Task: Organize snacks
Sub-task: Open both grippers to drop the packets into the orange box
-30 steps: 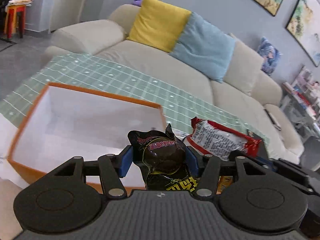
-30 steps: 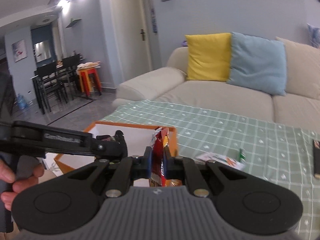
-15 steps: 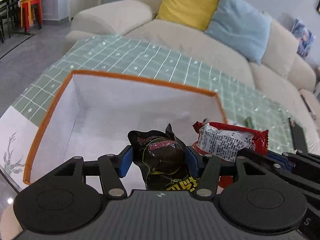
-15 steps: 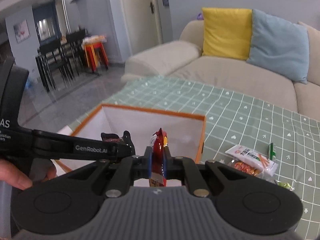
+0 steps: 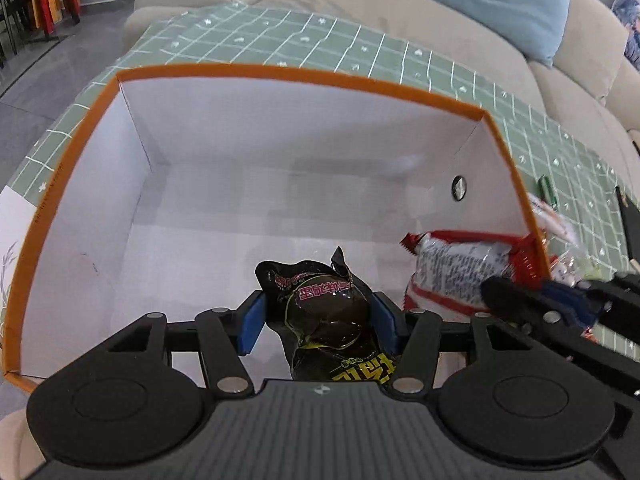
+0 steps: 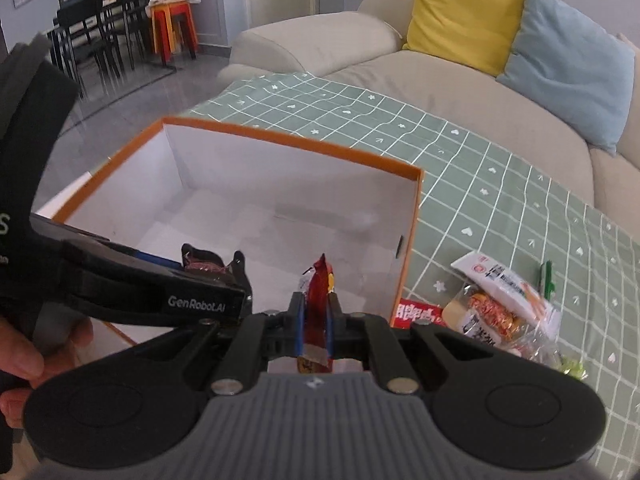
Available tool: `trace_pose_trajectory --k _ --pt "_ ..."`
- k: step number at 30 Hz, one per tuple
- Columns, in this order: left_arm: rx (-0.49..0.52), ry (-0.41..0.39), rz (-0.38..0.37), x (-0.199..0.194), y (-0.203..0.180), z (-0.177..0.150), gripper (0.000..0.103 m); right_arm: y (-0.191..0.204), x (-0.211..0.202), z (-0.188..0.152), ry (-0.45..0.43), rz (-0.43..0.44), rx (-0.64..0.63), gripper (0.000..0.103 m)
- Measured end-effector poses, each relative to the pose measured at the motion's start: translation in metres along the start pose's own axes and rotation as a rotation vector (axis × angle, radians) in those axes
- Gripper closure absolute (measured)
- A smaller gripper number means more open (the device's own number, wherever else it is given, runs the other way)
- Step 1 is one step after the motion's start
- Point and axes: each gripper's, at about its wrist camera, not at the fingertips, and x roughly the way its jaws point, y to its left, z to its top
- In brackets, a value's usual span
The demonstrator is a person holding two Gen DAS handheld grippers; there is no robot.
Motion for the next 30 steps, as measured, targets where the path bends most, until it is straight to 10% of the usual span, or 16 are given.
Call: trace_pose_trajectory --k 9,30 --pt "0.006 0.055 0.008 0.014 0.000 -0.002 0.036 -0.004 -0.001 0.001 0.013 -0.023 0.000 0.093" --pt "0.002 -0.057 -0.010 -0.021 0.000 -0.007 0.031 -0.015 -0.052 -0.008 -0.109 -0.066 0.047 0.035"
